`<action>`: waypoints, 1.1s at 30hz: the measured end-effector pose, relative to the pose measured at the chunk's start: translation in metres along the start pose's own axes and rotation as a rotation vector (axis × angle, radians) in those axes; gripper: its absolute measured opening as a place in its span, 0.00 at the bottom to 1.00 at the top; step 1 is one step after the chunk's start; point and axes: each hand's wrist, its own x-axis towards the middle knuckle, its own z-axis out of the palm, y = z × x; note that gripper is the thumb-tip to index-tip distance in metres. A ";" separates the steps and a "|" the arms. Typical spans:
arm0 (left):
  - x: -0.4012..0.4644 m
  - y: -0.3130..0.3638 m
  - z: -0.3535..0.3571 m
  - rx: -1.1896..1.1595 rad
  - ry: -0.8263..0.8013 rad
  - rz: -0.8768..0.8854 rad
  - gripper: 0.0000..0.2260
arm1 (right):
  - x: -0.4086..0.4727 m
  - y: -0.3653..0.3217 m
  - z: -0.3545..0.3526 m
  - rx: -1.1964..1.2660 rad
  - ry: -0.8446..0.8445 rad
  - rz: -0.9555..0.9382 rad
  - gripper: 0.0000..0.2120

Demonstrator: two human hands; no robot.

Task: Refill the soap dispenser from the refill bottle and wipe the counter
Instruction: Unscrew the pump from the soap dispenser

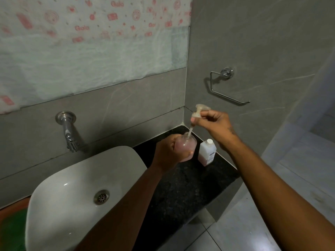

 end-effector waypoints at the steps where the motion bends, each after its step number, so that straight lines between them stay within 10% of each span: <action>1: -0.001 -0.001 0.000 -0.024 -0.003 -0.023 0.31 | 0.001 -0.004 0.000 -0.025 -0.005 -0.011 0.19; 19: -0.025 -0.030 0.024 -0.090 -0.095 -0.287 0.22 | 0.015 0.007 -0.010 0.179 0.152 0.106 0.04; 33: -0.119 -0.121 0.115 -0.272 -0.073 -0.635 0.08 | 0.008 0.255 0.032 -0.601 -0.134 0.565 0.08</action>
